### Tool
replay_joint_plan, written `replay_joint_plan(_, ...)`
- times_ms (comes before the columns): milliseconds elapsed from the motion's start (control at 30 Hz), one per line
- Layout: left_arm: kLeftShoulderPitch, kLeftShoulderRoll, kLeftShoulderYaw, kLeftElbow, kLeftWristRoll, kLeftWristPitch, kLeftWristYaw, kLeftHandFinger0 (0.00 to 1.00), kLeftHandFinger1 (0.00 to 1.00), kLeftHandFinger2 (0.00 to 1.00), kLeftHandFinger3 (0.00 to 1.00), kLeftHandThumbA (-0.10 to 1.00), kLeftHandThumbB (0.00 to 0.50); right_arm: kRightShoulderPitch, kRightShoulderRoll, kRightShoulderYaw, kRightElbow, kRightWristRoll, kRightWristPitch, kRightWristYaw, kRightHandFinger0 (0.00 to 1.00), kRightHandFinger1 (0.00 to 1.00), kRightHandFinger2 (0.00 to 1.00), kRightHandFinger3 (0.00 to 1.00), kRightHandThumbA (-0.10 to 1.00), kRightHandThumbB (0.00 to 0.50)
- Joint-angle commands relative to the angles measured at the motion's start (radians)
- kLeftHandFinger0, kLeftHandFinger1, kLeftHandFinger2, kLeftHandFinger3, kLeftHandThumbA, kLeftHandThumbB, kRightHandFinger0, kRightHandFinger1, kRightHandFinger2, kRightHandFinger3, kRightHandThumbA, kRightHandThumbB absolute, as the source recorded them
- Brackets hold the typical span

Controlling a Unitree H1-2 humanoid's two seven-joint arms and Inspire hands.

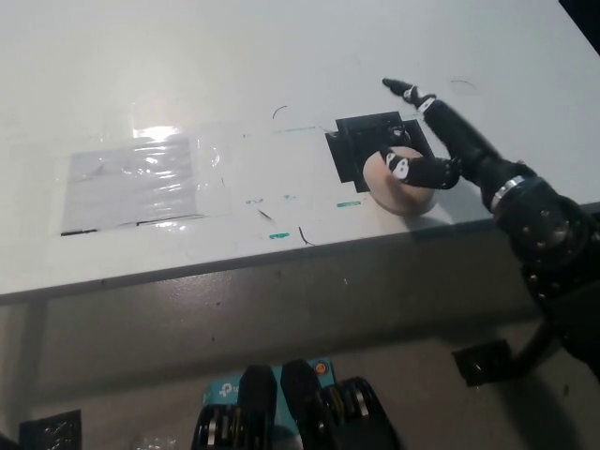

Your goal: The robot uses its right hand to grab and squeeze a pink dumpling toy kept on the black mask on the desk

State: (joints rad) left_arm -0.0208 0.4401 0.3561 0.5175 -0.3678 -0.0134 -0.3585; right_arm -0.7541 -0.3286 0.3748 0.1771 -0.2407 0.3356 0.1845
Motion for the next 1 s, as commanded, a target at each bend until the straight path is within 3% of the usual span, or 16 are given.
replay_joint_plan(0,-0.007,0.017,0.01,-0.022,-0.014,-0.013,-0.002,0.0,0.0,0.0,0.0,0.75,0.5,-0.069,0.002,0.01,0.011,-0.067,-0.016,0.018,1.0,1.0,1.0,1.0,0.53,0.429)
replay_joint_plan(100,-0.012,0.019,0.011,-0.02,-0.015,-0.015,-0.003,0.0,0.0,0.0,0.0,0.75,0.5,-0.076,0.015,0.024,0.049,-0.092,-0.016,0.012,1.0,1.0,1.0,1.0,0.57,0.441)
replay_joint_plan(267,-0.017,0.02,0.012,-0.016,-0.018,-0.006,-0.003,0.0,0.0,0.0,0.0,0.76,0.5,-0.079,0.057,0.035,0.21,-0.105,-0.114,-0.023,1.0,1.0,1.0,1.0,0.54,0.414)
replay_joint_plan(467,-0.023,0.024,0.013,-0.028,-0.02,0.013,0.001,0.0,0.0,0.0,0.0,0.79,0.5,-0.107,0.106,0.033,0.365,-0.141,-0.193,-0.082,1.0,1.0,1.0,1.0,0.54,0.424)
replay_joint_plan(667,-0.025,0.04,0.006,-0.014,-0.011,-0.026,-0.025,0.0,0.01,0.0,0.0,0.9,0.5,-0.14,0.162,0.037,0.579,-0.159,-0.307,-0.15,1.0,1.0,1.0,1.0,0.54,0.43)
replay_joint_plan(867,-0.034,0.046,0.008,0.003,-0.013,-0.037,-0.033,0.0,0.01,0.0,0.0,0.92,0.5,-0.144,0.197,0.035,0.684,-0.165,-0.35,-0.173,1.0,1.0,1.0,1.0,0.46,0.394)
replay_joint_plan(900,-0.034,0.046,0.008,0.0,-0.012,-0.034,-0.028,0.0,0.0,0.0,0.0,0.93,0.5,-0.147,0.198,0.041,0.699,-0.172,-0.357,-0.175,1.0,1.0,1.0,1.0,0.45,0.372)
replay_joint_plan(933,-0.032,0.043,0.008,-0.009,-0.009,-0.026,-0.02,0.0,0.0,0.0,0.0,0.93,0.5,-0.157,0.194,0.064,0.722,-0.196,-0.363,-0.169,1.0,1.0,1.0,1.0,0.41,0.298)
replay_joint_plan(967,-0.029,0.041,0.008,-0.021,-0.007,-0.017,-0.012,0.0,0.0,0.0,0.0,0.93,0.5,-0.167,0.188,0.089,0.743,-0.223,-0.369,-0.164,1.0,1.0,1.0,1.0,0.39,0.262)
